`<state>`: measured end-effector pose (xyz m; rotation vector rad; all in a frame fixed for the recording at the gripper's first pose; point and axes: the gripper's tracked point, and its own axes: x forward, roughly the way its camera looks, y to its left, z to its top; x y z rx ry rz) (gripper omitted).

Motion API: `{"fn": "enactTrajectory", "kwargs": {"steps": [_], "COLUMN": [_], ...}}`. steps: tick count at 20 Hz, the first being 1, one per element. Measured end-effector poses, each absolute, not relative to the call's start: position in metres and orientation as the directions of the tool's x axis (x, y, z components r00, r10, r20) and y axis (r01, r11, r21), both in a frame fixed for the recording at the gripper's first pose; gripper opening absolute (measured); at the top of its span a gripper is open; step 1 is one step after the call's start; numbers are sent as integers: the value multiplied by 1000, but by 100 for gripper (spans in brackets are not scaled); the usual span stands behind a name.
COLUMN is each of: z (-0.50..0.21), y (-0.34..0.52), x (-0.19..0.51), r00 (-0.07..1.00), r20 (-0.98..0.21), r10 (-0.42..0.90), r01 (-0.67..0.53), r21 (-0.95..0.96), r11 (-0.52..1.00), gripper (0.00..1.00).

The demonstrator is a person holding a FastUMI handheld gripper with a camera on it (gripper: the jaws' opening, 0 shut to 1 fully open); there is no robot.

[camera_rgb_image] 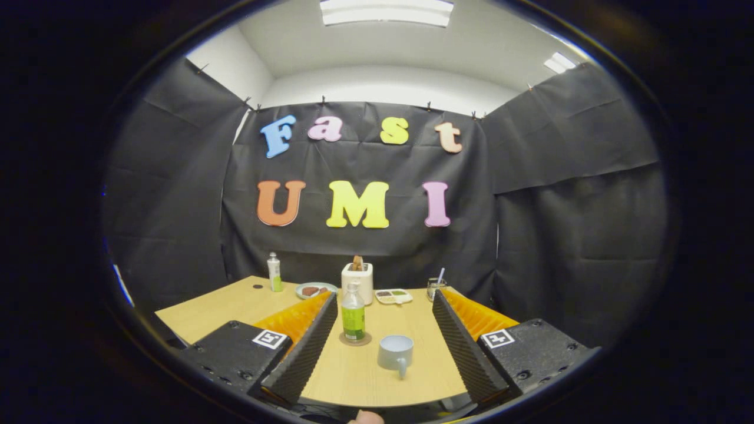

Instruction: Take the bottle from table, then pour the juice into the cup, finally place the bottle on the coaster

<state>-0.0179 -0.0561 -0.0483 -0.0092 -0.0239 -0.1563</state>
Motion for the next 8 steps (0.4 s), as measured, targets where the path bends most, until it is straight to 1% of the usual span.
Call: {"fn": "enactTrajectory", "kwargs": {"steps": [8], "z": [-51], "y": [-60], "x": [-18], "r00": [987], "r20": [21], "r10": [-162], "r01": [162], "r21": [4], "r11": [987], "gripper": [100]}}
